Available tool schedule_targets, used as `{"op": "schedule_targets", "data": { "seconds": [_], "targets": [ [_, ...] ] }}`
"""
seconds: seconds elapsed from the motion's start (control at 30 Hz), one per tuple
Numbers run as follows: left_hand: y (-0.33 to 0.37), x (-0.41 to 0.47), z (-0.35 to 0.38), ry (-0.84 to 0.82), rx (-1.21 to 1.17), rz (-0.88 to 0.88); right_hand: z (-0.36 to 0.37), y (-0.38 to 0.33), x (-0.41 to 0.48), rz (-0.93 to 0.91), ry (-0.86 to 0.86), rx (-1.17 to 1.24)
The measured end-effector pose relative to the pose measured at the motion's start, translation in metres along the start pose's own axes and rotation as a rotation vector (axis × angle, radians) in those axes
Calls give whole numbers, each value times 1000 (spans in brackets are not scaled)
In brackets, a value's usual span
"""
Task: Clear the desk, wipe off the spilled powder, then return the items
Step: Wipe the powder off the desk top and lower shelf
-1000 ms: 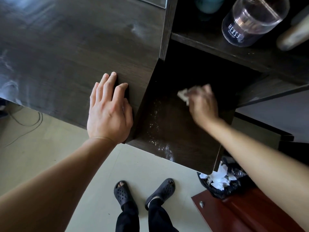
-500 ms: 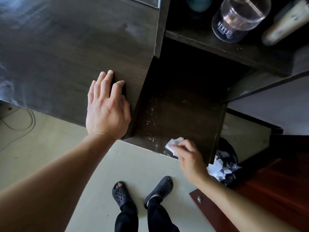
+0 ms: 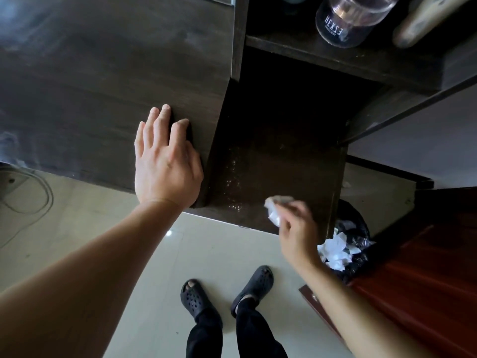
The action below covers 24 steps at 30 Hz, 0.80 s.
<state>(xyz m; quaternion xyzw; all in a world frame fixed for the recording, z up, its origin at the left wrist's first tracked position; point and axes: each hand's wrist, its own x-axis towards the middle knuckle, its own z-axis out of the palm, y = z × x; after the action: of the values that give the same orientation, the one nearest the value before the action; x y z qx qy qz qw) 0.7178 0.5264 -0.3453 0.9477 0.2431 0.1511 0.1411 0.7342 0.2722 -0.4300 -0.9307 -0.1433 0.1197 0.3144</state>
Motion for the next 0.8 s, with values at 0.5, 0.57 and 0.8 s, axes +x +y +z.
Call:
{"op": "schedule_targets", "data": {
  "seconds": [0.5, 0.57, 0.8],
  "targets": [
    [2, -1, -1, -22, -2, -6, 24, -23, 15, -442, -333, -39],
    [2, 0, -1, -26, 2, -9, 11, -23, 76, -321, -117, -117],
    [4, 0, -2, -17, -6, -15, 24, -34, 193, -58, 114, -294]
  ]
}}
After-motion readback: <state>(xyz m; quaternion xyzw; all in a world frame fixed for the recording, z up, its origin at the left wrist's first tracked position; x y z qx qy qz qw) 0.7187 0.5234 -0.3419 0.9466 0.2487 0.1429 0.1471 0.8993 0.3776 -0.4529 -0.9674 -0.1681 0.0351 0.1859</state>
